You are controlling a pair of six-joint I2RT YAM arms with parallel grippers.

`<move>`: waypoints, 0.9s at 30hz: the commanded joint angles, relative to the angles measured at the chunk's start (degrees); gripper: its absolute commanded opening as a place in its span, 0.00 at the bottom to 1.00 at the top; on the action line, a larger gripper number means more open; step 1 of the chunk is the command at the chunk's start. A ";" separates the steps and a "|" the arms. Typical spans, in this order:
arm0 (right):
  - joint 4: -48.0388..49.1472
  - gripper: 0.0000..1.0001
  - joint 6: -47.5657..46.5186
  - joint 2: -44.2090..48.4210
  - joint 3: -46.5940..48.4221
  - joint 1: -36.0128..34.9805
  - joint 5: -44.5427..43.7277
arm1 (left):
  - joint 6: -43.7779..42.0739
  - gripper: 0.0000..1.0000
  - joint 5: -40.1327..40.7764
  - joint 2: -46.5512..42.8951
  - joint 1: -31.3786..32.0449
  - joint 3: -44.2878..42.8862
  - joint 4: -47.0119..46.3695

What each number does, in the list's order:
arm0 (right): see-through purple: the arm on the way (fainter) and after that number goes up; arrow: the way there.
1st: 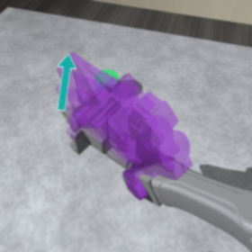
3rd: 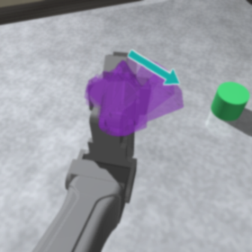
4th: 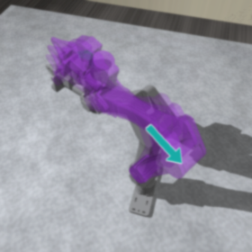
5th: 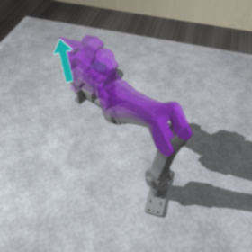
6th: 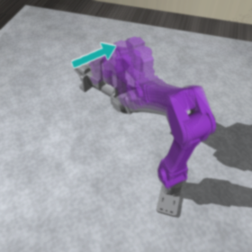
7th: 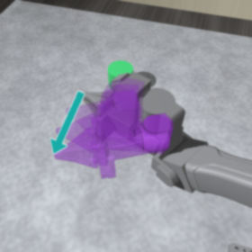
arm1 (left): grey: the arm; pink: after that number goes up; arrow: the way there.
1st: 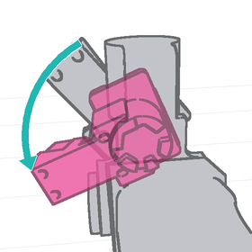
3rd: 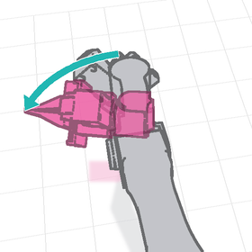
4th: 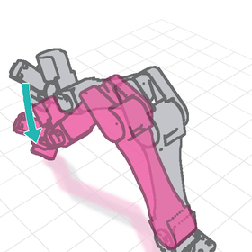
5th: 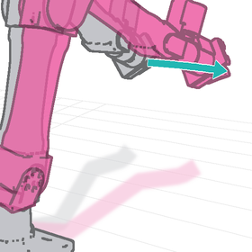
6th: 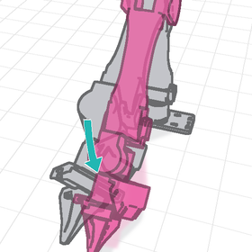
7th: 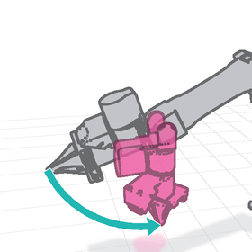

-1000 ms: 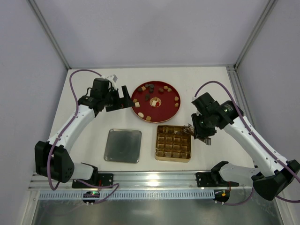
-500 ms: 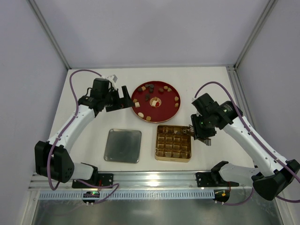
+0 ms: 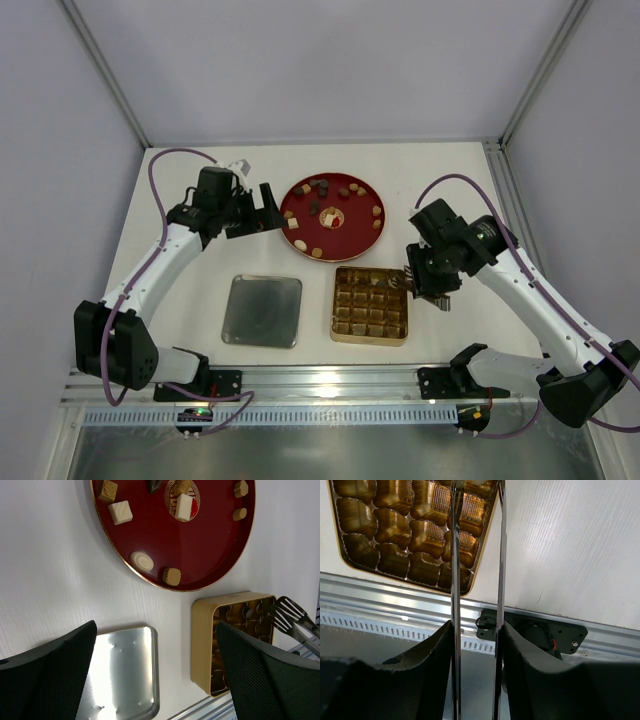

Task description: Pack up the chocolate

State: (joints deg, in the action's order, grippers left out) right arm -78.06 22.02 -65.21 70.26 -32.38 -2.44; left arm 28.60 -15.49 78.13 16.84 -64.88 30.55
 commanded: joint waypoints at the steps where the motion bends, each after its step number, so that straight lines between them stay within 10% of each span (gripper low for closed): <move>1: -1.39 0.44 0.30 1.05 1.63 0.13 -0.20 | 0.32 1.00 -0.77 -2.01 -0.23 -0.07 -1.63; 27: 2.65 0.43 -8.49 -38.84 40.12 5.84 -1.07 | 0.76 1.00 -1.83 -1.31 -0.23 -0.24 -1.98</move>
State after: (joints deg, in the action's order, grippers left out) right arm -75.53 14.87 -103.20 106.08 -26.81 -2.48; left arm 28.75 -15.88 78.13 16.84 -64.88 30.41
